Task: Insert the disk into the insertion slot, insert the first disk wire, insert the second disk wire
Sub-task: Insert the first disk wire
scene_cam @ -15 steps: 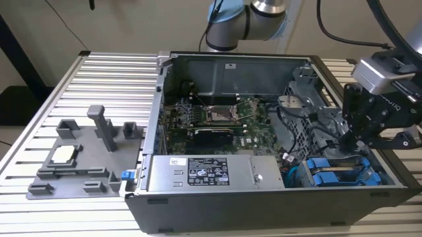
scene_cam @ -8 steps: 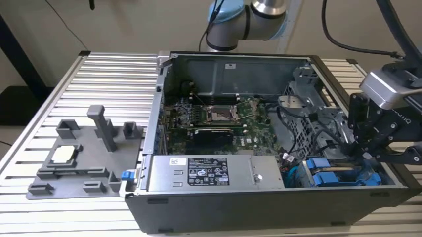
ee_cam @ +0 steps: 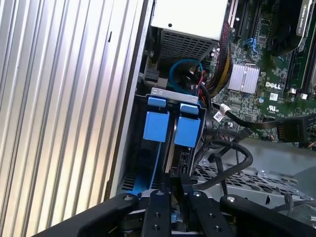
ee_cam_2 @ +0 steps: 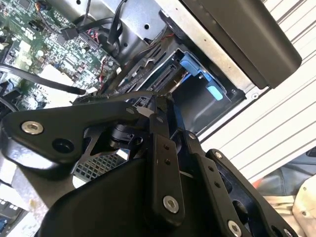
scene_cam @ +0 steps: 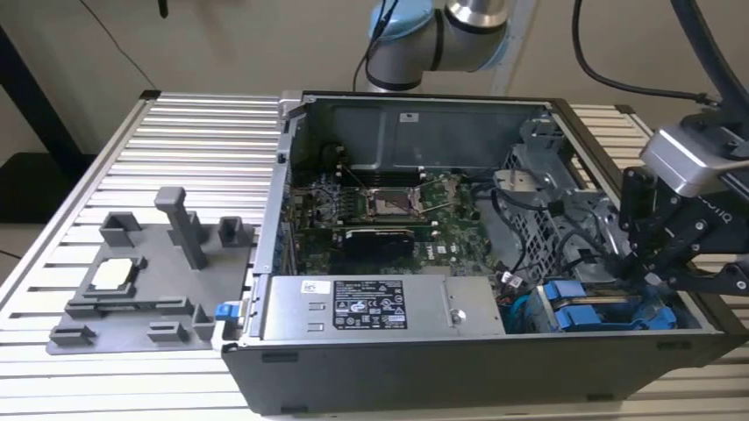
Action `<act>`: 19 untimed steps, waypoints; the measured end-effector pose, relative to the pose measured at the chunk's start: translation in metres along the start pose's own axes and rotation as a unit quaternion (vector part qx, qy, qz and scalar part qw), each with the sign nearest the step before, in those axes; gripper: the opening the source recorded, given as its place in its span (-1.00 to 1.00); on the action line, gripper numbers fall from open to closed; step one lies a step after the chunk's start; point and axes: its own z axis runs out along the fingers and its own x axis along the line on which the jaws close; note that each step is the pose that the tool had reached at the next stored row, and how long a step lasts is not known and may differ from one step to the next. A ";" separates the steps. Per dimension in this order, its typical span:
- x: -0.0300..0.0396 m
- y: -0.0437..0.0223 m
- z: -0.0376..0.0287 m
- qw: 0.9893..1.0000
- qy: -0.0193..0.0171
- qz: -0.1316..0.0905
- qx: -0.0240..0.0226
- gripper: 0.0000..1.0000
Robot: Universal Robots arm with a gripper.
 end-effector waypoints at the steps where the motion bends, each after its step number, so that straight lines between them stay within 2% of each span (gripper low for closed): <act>1: 0.0000 0.0000 0.0000 1.000 0.000 0.003 0.000 -0.62; 4: 0.0000 0.0000 0.0002 1.000 -0.001 0.021 0.001 -0.62; 7: 0.0000 0.0000 0.0003 0.999 -0.001 0.045 0.002 -0.62; 14: 0.0001 0.0001 0.0010 0.996 -0.003 0.091 0.005 -0.62; 19: 0.0001 0.0000 0.0029 0.995 -0.001 0.092 0.025 -0.62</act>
